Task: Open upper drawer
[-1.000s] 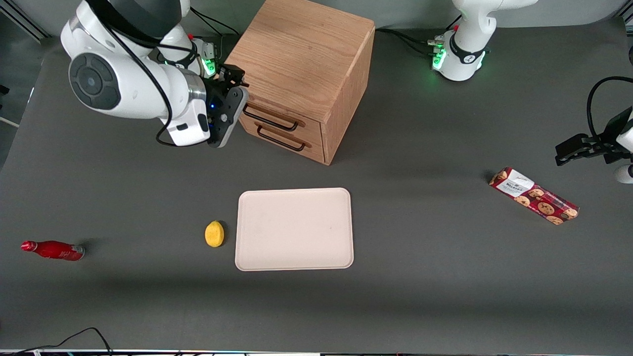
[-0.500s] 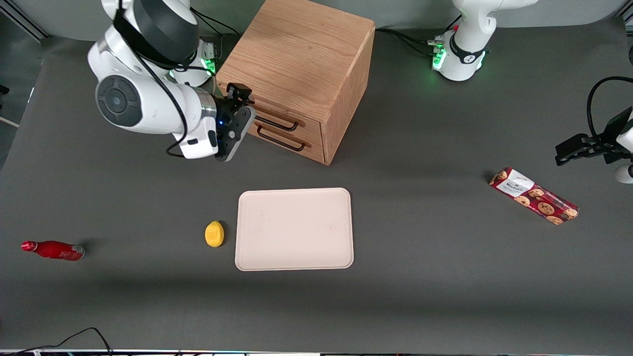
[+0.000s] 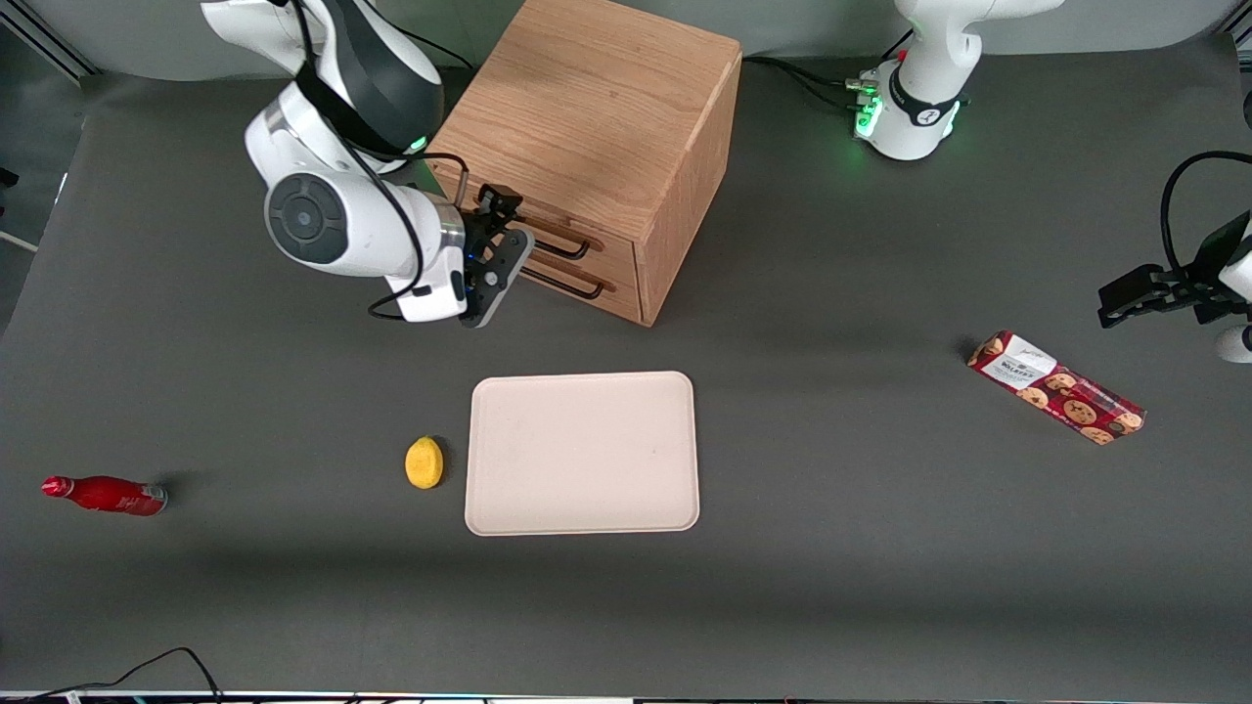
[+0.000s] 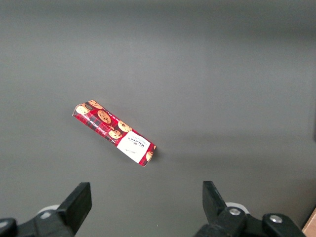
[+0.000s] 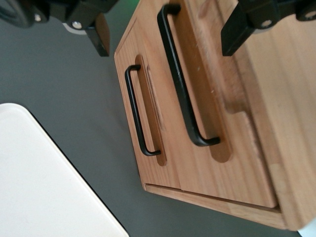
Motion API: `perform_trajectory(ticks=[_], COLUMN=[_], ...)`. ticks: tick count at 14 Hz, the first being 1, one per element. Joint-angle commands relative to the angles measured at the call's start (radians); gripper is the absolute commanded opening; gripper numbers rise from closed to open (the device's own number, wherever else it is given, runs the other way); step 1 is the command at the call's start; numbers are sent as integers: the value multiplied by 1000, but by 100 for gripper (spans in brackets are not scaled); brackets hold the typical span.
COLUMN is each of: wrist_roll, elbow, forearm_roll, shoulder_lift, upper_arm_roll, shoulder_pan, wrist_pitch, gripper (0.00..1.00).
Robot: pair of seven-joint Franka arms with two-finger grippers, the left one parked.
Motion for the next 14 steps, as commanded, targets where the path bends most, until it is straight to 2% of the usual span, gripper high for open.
perform_trajectory(ticks=[1,14], wrist_roll=[-11,-7], elbow=[-93,-179], forearm_roll=[-11,5], shoulder_lift=[-41,-27], upper_arm_roll=[9,14], shoulder_pan=[-3,0], wrist_pitch=[81,172], gripper=[100,100])
